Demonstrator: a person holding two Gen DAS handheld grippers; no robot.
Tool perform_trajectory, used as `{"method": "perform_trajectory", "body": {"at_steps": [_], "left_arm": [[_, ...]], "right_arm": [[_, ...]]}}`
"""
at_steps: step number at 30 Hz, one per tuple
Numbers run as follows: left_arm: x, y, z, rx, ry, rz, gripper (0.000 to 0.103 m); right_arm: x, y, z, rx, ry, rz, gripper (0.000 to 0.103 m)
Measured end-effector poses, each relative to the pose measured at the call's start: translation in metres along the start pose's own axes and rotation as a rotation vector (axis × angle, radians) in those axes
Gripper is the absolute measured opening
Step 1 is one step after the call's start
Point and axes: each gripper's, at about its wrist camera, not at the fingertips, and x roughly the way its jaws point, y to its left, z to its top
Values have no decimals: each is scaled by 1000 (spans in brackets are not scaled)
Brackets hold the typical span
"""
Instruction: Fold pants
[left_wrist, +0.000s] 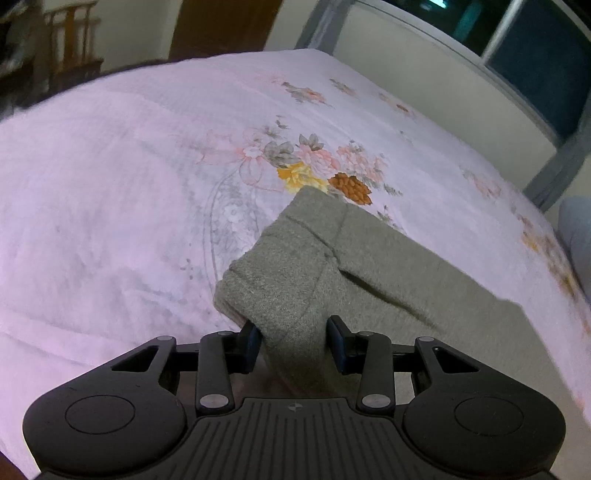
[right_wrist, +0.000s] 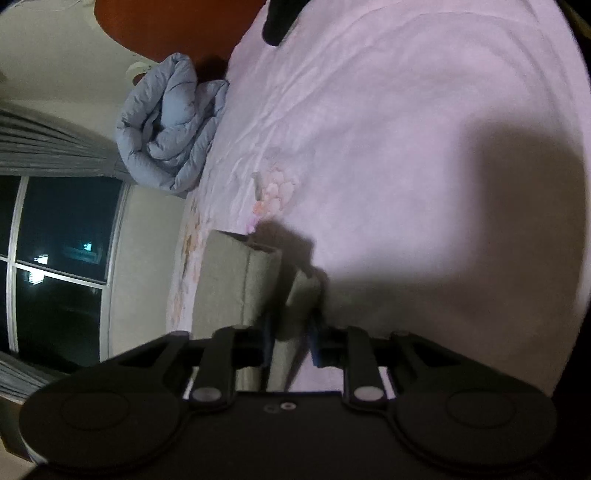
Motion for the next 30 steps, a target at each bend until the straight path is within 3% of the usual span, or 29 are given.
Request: {"method": "perform_trajectory", "body": {"at_steps": [1,3,5,8,10,13,16,17,19,23,27,30], "left_arm": [[-5,-1,1,10,-24,-17,24],[-17,2,3,-7,-69,-70,22],[-19,11,4,-36,-65,-84,21],[-3,27,-3,-72,-9,-76,21],[0,27,-3,-57,-3,-75,21],[-7,31,4,-68,2,-100,32],[-23,40,10,-71,-3,-109,41],[-30,35,13,-29,-13,-87,41],[-40,12,21,73,-59,-61,41],[-31,-72,36,257,-82,-127,42],[4,-137,23,372,1,-153,45],[12,-151,7,369,25,-201,46]], "right_arm": [[1,9,0,-47,-3,-28,0],[-7,29,1,-130,-30,-15,0],[-17,46,2,-203,-58,-33,0],[-9,28,7,-210,-29,-126,0],[-1,1,8,-140,11,-108,0],[-11,1,10,-132,-18,-85,0],[-43,1,17,-153,-150,-168,3],[-51,11,21,-218,-185,-188,3],[-55,41,22,-337,-205,-129,3],[2,115,3,-548,-57,-47,7],[59,147,-25,-637,106,-56,7],[54,144,-14,-656,27,-133,11]]}}
